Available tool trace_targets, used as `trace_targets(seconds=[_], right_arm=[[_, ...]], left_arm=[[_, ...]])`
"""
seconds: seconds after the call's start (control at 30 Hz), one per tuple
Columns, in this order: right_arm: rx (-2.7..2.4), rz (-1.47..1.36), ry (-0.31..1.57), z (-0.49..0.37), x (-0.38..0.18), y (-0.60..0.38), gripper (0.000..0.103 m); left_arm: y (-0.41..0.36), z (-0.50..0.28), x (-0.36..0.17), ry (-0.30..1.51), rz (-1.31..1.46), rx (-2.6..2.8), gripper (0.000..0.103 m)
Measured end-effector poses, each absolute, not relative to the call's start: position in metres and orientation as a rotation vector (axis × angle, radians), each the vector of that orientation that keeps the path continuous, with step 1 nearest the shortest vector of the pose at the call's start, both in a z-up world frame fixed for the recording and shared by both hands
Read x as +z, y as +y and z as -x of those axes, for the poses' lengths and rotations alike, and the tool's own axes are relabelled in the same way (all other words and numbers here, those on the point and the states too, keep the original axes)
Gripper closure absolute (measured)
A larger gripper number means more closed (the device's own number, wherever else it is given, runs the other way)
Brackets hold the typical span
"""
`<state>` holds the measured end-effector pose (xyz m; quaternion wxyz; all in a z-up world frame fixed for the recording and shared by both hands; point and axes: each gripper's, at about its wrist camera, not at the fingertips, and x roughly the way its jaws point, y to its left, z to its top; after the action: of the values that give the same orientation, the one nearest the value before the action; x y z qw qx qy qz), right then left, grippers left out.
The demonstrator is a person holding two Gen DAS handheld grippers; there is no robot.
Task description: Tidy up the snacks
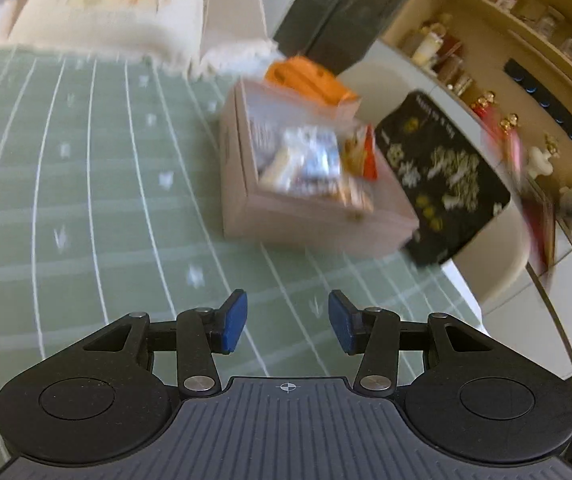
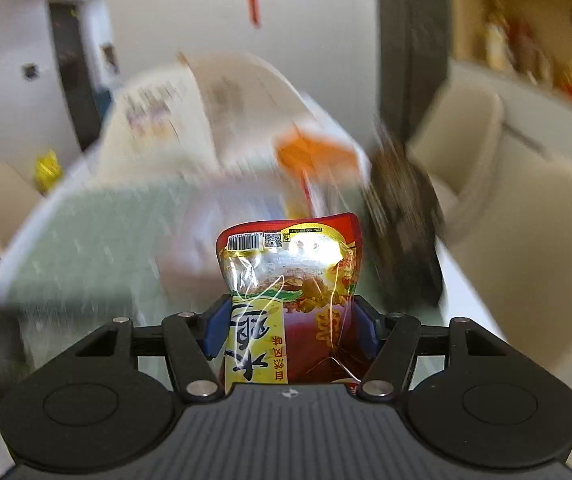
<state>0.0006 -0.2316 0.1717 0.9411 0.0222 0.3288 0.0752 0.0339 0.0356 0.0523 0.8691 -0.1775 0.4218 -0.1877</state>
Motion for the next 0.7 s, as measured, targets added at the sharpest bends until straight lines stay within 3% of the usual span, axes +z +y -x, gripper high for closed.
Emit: trace_targets(seconds=[0.13,0.27,0.7], right_arm=[[0.157,-0.112,0.574,-0.073,0.215,-0.212,0.023],[0.143,-0.19,0.744,-0.139,0.197,-0.211,0.025],[0.087,-0.029,0.881,-0.032,0.046,-0.187,0.025]], left_arm=[[0.028,-0.029,0.044,0.9,0.293,-0.331,0.053],[0.032,-0.017,0.037,0.882,0.205,-0.29,0.053],[0.006,-0.013,0.012,0.776,0.029,-0.216,0.05]])
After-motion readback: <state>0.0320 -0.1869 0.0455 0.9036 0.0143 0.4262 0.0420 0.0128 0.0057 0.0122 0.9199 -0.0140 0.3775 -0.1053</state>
